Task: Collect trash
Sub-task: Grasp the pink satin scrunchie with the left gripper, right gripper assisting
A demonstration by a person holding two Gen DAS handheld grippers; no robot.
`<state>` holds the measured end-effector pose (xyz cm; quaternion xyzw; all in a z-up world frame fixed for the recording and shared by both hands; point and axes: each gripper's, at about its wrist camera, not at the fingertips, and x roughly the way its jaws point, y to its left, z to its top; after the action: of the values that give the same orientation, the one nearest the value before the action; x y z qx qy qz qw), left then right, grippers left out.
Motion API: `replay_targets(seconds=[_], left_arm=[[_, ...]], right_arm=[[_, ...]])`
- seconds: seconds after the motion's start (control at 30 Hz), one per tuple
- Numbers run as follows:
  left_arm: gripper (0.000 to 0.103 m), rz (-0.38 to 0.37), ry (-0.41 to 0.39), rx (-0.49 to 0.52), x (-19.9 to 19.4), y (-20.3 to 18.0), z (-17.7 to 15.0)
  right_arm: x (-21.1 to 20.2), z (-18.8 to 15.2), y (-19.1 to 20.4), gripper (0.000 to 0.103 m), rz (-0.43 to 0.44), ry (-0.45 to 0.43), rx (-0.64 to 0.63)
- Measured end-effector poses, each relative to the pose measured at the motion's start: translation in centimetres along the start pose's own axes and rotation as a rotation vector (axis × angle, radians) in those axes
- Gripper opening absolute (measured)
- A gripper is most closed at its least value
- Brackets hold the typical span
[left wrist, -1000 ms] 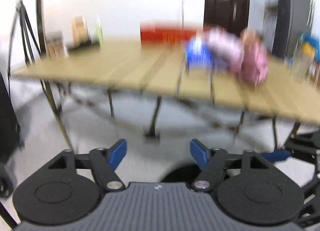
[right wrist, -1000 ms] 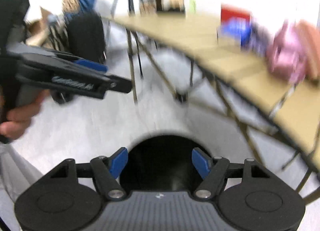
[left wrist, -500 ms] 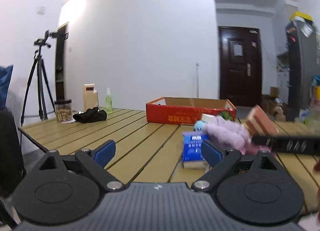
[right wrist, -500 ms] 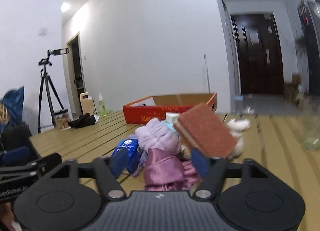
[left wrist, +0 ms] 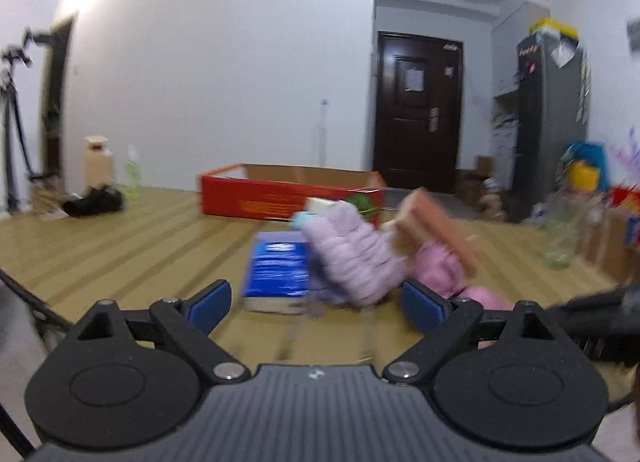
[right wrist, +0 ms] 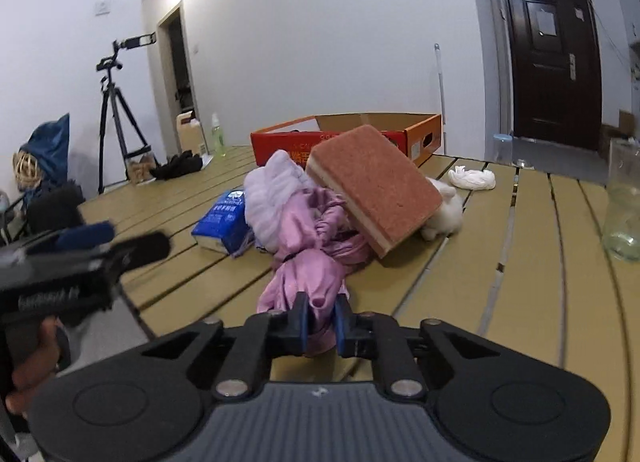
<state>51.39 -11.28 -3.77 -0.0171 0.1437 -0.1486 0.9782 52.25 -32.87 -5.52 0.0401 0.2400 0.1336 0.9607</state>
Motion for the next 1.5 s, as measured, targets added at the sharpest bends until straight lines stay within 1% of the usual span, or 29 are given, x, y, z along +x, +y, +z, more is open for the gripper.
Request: replay_targets(seconds=[0.07, 0.13, 0.2, 0.23, 0.3, 0.33, 0.37, 0.4, 0.47, 0.53, 0.57, 0.63, 0.7, 0.77, 0.83, 0.87, 0.93, 1.0, 1.07, 1.1, 1.13, 1.2, 1.3, 1.33, 1.37, 1.4, 1.43, 1.47, 1.5], left_arm=[[0.094, -0.061, 0.032, -0.011, 1.3, -1.3, 1.2], [0.094, -0.109, 0.072, 0.006, 3.4, -2.8, 2.4], [0.093, -0.138, 0.164, -0.007, 6.1, -3.9, 3.4], [0.091, -0.153, 0.207, -0.016, 7.2, -4.4, 3.7], [0.065, -0.156, 0.27, -0.023, 9.3, -5.0, 4.1], [0.03, -0.155, 0.312, -0.034, 10.2, -5.0, 4.1], [0.024, -0.146, 0.351, -0.06, 10.7, -4.7, 4.0], [0.023, -0.14, 0.37, -0.113, 10.7, -3.9, 3.9], [0.019, -0.169, 0.351, -0.191, 9.6, -2.3, 3.2], [0.018, -0.18, 0.343, -0.244, 8.0, -1.2, 2.1], [0.018, -0.181, 0.333, -0.264, 7.0, -0.8, 1.5], [0.018, -0.134, 0.298, -0.264, 5.2, -0.6, 0.3], [0.018, -0.083, 0.259, -0.251, 3.6, -0.6, -0.9], [0.019, -0.055, 0.233, -0.257, 2.8, -0.6, -1.8], [0.019, -0.058, 0.217, -0.26, 2.5, -0.4, -1.9], [0.019, -0.067, 0.216, -0.259, 2.3, -0.4, -1.9], [0.02, -0.075, 0.215, -0.257, 2.1, -0.1, -2.0], [0.028, -0.069, 0.214, -0.255, 1.8, 0.2, -2.2], [0.053, -0.087, 0.216, -0.271, 1.2, 0.9, -2.1], [0.057, -0.109, 0.217, -0.278, 0.9, 1.2, -2.0], [0.061, -0.139, 0.216, -0.276, 0.5, 1.6, -1.9], [0.061, -0.174, 0.212, -0.264, 0.0, 1.6, -2.0], [0.061, -0.217, 0.232, -0.189, -0.3, 0.6, -2.3], [0.06, -0.225, 0.235, -0.165, -0.5, 0.2, -2.5], [0.056, -0.228, 0.236, -0.143, -0.5, -0.3, -2.6], [0.049, -0.218, 0.235, -0.123, -0.5, -0.6, -2.7], [0.034, -0.206, 0.236, -0.107, -0.3, -0.8, -2.8], [0.024, -0.216, 0.238, -0.115, -0.1, -0.7, -2.8], [0.022, -0.234, 0.239, -0.137, 0.0, -0.5, -2.8]], right_arm=[[-1.1, 0.0, 0.7, 0.009, 0.023, -0.014, -0.037], [-1.3, -0.1, 1.5, 0.009, 0.026, -0.009, -0.072], [-1.7, -0.2, 1.9, 0.009, 0.033, -0.003, -0.086], [-1.7, 0.0, 2.0, 0.009, 0.041, -0.003, -0.086], [-1.8, 0.2, 1.9, 0.008, 0.066, -0.001, -0.073], [-1.8, 0.2, 1.9, 0.008, 0.07, 0.001, -0.071], [-1.9, 0.2, 1.9, 0.008, 0.063, 0.004, -0.071], [-1.9, 0.3, 1.7, 0.008, 0.048, 0.0, -0.068], [-2.2, 0.4, 1.4, 0.008, -0.011, -0.025, -0.071], [-2.8, 0.4, 1.7, 0.008, -0.075, -0.074, -0.123], [-3.0, 0.3, 2.0, 0.008, -0.08, -0.095, -0.153], [-2.9, 0.2, 2.3, 0.014, -0.076, -0.083, -0.176], [-3.2, 0.4, 2.3, 0.014, -0.05, -0.081, -0.15], [-4.8, 1.0, 2.1, 0.015, 0.035, -0.144, -0.077], [-6.2, 1.5, 1.8, 0.019, 0.13, -0.209, 0.019], [-6.2, 1.6, 1.7, 0.022, 0.144, -0.213, 0.057], [-5.0, 1.5, 1.5, 0.023, 0.146, -0.17, 0.117], [-3.3, 1.1, 1.6, 0.023, 0.103, -0.102, 0.119], [-2.0, 0.5, 1.9, 0.026, 0.025, -0.044, 0.085], [-1.4, 0.1, 1.8, 0.026, -0.005, -0.025, 0.075], [-1.3, -0.2, 1.5, 0.027, -0.01, -0.016, 0.077], [-1.4, -0.5, 0.6, 0.026, 0.012, -0.012, 0.117], [-1.1, -0.7, 0.0, 0.027, 0.016, -0.008, 0.139], [-0.9, -0.7, -0.2, 0.027, 0.016, -0.005, 0.151], [-0.7, -0.8, -0.3, 0.027, 0.019, -0.004, 0.16], [-0.6, -0.8, -0.3, 0.027, 0.022, -0.001, 0.168], [-0.3, -0.7, -0.3, 0.028, 0.028, 0.004, 0.171], [-0.2, -0.7, -0.2, 0.027, 0.03, 0.01, 0.17], [-0.1, -0.7, -0.2, 0.023, 0.027, 0.012, 0.17]])
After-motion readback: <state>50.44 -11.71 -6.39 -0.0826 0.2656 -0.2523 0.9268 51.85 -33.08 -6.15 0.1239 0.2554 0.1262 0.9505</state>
